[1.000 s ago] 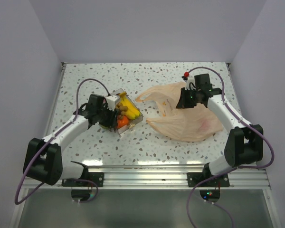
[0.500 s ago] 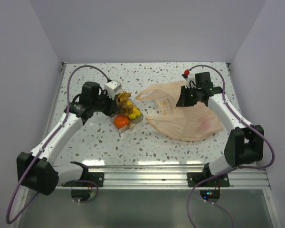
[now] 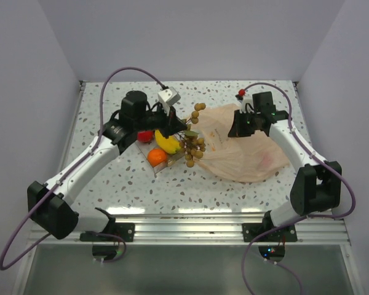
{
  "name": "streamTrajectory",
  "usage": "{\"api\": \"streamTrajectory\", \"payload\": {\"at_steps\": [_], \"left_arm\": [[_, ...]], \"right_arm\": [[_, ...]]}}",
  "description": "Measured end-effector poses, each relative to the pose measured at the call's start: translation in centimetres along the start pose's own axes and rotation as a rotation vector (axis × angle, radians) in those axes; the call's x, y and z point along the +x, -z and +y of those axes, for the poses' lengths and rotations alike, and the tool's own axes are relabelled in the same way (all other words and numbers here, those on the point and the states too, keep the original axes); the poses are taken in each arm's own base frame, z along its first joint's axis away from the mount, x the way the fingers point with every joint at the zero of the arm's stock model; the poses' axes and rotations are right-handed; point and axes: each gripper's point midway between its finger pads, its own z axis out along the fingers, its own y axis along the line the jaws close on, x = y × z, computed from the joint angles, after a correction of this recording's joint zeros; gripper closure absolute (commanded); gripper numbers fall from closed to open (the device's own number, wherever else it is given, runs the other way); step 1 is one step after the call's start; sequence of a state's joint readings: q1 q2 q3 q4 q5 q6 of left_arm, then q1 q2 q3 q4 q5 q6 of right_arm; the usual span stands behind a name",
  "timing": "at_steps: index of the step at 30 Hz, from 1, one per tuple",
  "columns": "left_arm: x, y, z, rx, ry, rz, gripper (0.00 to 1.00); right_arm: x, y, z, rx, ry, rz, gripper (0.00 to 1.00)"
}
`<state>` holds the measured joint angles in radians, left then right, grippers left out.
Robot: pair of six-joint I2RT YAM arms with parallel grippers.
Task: Place the fake fruits into the plastic bag and tie a complex knot
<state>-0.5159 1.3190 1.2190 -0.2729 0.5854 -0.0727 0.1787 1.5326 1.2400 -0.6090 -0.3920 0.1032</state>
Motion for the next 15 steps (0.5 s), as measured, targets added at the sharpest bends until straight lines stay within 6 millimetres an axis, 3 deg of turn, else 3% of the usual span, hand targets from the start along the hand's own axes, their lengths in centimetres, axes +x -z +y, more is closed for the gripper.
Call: {"api": "streamTrajectory", "payload": {"at_steps": [4,10,15], "left_arm": [[0.0,-3.0,-0.4,0.044,0.007,-0.019,1.00],[0.9,-6.6,0.9,0.044,-0.009,-0.031,1.00],[0.4,-7.6,1.8,0.026,-0.036,-0.053,1.00]], "right_arm": [[0.2,0.0,0.2,-0.013,0.003,0.010,1.00],[0.8,0.2,0.7,-0.049,0.034,0.033,1.00],[1.4,0.3,1.1,-0.077,0.047,0.056,1.00]]}}
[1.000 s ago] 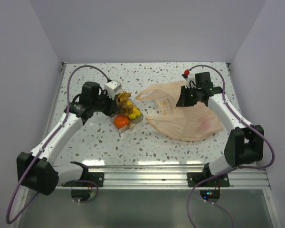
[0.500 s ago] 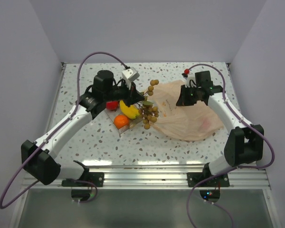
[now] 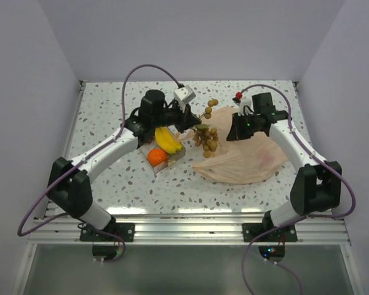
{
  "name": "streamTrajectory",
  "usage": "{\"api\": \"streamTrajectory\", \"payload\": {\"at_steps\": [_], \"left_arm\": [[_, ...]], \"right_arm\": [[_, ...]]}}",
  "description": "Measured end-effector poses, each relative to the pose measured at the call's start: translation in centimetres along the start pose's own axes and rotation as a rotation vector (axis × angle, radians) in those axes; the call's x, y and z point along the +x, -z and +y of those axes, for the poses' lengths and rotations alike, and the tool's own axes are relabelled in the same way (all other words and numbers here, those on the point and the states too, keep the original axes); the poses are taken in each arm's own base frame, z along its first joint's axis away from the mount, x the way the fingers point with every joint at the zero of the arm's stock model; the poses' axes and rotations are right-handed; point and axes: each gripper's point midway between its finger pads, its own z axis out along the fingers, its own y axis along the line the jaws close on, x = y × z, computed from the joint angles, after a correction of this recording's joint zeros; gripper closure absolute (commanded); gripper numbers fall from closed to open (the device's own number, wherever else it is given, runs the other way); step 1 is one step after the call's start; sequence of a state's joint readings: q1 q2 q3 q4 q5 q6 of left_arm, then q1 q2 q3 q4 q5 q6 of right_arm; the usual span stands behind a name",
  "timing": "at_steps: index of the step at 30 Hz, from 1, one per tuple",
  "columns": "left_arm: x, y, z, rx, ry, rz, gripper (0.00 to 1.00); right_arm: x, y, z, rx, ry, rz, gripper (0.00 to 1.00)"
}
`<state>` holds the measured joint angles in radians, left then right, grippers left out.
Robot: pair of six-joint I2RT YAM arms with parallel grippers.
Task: Place the fake fruits into the plastic bag and tie a complex knot
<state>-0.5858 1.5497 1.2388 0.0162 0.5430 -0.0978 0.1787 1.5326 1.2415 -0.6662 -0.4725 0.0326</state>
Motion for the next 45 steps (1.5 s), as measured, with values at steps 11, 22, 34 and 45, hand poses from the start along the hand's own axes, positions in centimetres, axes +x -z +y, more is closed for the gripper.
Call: {"api": "streamTrajectory", "payload": {"at_steps": [11,22,34,45], "left_arm": [[-2.6,0.8,-0.4,-0.006,-0.057,-0.100,1.00],[-2.7,0.3,-0.4,-0.014,0.114,-0.215,1.00],[2.2,-1.9,0.7,-0.037,0.263,-0.198,1.00],[6.9,-4.3,2.3,-0.050,0.213,-0.088,1.00]], "right_arm": [[-0.5,0.0,1.6,-0.085,-0.035,0.009,1.00],[-3.6,0.1,4.0,-0.248,-0.248,-0.023,1.00],[-5.0,-0.6,1.8,-0.348,-0.517,-0.025,1.00],[-3.1,-1.7,-0.5,-0.258,-0.538,0.009,1.00]]}}
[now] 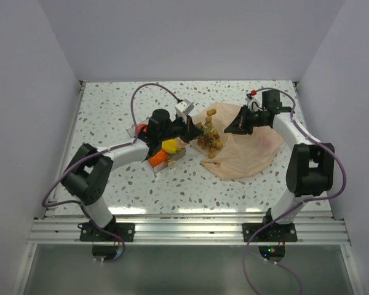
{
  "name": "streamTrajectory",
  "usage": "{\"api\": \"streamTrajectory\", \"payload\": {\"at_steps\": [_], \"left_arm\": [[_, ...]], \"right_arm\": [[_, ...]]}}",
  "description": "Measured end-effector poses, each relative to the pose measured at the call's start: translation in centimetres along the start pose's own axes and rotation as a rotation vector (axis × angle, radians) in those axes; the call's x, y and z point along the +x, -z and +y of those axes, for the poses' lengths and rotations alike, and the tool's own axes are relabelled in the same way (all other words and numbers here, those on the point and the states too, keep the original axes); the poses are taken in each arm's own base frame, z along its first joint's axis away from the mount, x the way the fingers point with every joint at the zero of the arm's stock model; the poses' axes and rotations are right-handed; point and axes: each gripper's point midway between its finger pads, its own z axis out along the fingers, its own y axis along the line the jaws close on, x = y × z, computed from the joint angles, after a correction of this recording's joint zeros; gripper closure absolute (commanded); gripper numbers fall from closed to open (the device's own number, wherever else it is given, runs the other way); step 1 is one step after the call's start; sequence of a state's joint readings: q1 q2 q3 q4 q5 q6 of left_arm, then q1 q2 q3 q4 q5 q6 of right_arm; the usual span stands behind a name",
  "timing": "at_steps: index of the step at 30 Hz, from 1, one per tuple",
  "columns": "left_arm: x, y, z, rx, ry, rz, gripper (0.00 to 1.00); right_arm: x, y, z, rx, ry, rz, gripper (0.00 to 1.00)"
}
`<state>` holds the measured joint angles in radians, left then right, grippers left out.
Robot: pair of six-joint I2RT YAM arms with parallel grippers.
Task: Place the fake fruits into the plastic bag and tie a complex knot
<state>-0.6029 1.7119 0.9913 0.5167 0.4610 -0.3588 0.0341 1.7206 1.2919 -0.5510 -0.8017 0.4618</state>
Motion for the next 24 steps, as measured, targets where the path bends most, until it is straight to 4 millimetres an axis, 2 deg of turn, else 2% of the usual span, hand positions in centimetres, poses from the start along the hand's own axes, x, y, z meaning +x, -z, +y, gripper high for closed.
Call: {"api": "streamTrajectory", "payload": {"at_steps": [4,10,14,24], "left_arm": [[0.8,0.1,-0.4,0.048,-0.112,0.041,1.00],[3.1,0.3,-0.9,0.106,-0.299,0.125,1.00],[4.7,0.4,-1.1,0.129,-0.389,0.182,1.00],[8.1,-1.1,2.0,0.070,-0.435,0.342,1.00]], "right_arm": [[0.2,-0.3,-0.7,0.018,-0.014,0.013,1.00],[0.3,-1.6,-2.2,0.037,-0.072,0.048,1.00],[0.5,-1.9,-2.3,0.029,-0.089,0.061,1.00],[-0.3,-1.1,-1.7,0.019,-0.046,0.035,1.00]]}}
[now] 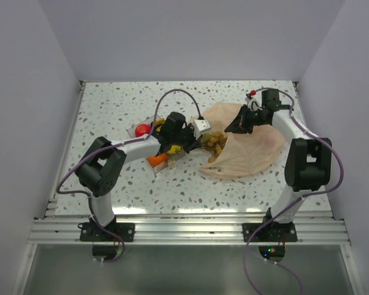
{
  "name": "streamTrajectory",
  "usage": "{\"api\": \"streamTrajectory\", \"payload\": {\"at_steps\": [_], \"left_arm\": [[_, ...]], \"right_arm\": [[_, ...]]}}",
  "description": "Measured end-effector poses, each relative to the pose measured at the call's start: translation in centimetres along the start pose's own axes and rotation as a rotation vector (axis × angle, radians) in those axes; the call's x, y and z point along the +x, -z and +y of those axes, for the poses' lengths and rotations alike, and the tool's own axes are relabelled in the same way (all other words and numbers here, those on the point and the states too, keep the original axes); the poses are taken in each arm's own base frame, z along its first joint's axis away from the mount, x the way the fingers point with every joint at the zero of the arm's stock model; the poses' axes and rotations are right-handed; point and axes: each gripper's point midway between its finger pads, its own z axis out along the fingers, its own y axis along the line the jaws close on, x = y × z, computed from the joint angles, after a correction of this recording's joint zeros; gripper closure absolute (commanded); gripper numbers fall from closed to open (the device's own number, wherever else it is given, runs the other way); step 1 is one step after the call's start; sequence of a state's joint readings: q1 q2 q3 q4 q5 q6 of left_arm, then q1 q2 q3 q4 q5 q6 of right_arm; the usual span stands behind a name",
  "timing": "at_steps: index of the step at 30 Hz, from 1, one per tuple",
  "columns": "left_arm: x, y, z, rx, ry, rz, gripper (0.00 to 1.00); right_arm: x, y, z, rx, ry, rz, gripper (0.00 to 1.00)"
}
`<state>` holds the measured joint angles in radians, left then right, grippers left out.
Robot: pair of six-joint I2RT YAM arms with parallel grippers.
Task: Place the fake fruits into the plastic bag and tie a complex knot
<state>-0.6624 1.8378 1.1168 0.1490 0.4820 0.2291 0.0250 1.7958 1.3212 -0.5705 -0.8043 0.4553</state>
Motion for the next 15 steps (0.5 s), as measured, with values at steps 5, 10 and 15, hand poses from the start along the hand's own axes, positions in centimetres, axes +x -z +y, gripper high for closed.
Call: {"api": "streamTrajectory", "payload": {"at_steps": [5,10,15], "left_arm": [[0.6,-0.9,1.3,-0.040,0.032,0.054,1.00],[-2.1,-1.8,2.2,-0.054,0.076,0.012,1.00],[-6.5,-2.2,3.1,-0.066,0.120,-0.098,1.00]], "right_arm": [[-0.9,1.5,1.7,-0.012,0.107,-0.038,1.00],[-0.3,2.0,1.8,-0.001,0.144,-0.027,1.00],[0.2,2.0,1.6,0.003,0.143,-0.009,1.00]]}}
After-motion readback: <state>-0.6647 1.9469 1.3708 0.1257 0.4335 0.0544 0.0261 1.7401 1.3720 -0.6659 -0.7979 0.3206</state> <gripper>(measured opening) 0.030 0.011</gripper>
